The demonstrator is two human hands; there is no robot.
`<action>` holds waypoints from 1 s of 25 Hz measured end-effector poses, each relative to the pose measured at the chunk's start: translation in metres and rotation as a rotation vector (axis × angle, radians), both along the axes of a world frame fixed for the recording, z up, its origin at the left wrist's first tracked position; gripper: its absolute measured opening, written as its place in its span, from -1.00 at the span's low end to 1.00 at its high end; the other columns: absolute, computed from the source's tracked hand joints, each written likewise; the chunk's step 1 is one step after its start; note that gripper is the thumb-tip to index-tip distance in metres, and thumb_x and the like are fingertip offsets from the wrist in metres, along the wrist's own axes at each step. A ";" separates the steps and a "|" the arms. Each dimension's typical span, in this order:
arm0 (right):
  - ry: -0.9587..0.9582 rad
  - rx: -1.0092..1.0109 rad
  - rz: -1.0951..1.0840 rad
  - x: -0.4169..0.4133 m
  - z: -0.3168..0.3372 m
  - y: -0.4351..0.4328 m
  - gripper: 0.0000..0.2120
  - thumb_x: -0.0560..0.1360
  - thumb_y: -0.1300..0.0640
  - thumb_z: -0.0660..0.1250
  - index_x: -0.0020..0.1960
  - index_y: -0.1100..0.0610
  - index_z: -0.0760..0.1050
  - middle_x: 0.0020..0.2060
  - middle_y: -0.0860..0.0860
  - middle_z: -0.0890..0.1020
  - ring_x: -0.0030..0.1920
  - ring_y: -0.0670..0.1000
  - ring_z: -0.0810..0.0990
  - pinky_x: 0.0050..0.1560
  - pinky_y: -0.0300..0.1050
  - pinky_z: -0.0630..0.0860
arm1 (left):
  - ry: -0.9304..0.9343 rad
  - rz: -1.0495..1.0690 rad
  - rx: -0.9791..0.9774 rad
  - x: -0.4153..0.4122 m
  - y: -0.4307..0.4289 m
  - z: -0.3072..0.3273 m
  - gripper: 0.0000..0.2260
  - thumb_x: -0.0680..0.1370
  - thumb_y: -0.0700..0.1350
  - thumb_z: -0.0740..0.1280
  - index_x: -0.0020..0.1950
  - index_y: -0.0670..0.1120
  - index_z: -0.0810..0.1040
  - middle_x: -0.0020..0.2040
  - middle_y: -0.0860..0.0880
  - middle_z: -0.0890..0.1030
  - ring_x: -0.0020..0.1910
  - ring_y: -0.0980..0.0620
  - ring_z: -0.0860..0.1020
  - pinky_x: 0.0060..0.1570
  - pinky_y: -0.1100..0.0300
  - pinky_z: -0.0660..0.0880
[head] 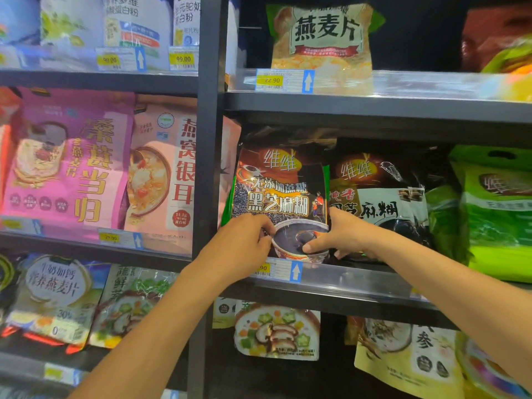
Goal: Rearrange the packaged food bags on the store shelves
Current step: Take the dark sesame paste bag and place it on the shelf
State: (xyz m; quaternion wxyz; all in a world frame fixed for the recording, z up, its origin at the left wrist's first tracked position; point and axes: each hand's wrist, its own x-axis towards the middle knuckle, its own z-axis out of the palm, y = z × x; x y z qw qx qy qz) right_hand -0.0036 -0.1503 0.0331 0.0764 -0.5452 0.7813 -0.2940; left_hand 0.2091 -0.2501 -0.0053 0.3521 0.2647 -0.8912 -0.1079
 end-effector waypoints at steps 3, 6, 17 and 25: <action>0.075 0.003 -0.027 0.004 0.000 0.004 -0.60 0.41 0.01 0.63 -0.08 -0.14 0.37 -0.05 -0.13 0.58 -0.06 -0.08 0.57 -0.14 -0.09 0.68 | 0.002 0.005 -0.019 -0.001 0.000 -0.003 -0.82 0.67 -0.07 0.32 0.25 0.09 0.61 0.07 0.07 0.58 -0.02 0.09 0.59 0.08 0.06 0.61; 0.189 -0.018 -0.082 0.009 -0.001 0.009 -0.61 0.37 -0.11 0.63 -0.05 -0.12 0.42 0.00 -0.07 0.67 -0.03 -0.03 0.63 -0.01 -0.04 0.63 | 0.019 0.006 -0.049 0.000 0.002 -0.007 -0.82 0.66 -0.03 0.35 0.25 0.10 0.60 0.05 0.08 0.56 -0.04 0.09 0.58 0.06 0.02 0.62; 0.339 -0.099 -0.308 0.034 -0.015 0.063 -0.31 0.52 -0.36 0.32 0.51 0.00 0.37 0.34 0.01 0.59 0.24 0.07 0.60 0.22 0.11 0.59 | 0.062 0.059 -0.193 0.007 0.013 -0.021 -0.80 0.71 -0.03 0.19 0.24 0.11 0.58 0.12 0.09 0.62 0.06 0.01 0.60 -0.09 0.01 0.59; 0.597 -0.269 -0.349 0.047 -0.032 0.142 -0.45 0.56 -0.25 0.31 0.47 -0.03 0.43 0.43 -0.07 0.48 0.43 0.04 0.44 0.36 0.12 0.49 | 0.040 0.019 -0.304 0.012 0.045 -0.032 -0.60 0.67 0.16 0.25 0.45 0.05 0.51 0.43 0.00 0.56 0.44 -0.08 0.48 0.34 -0.09 0.51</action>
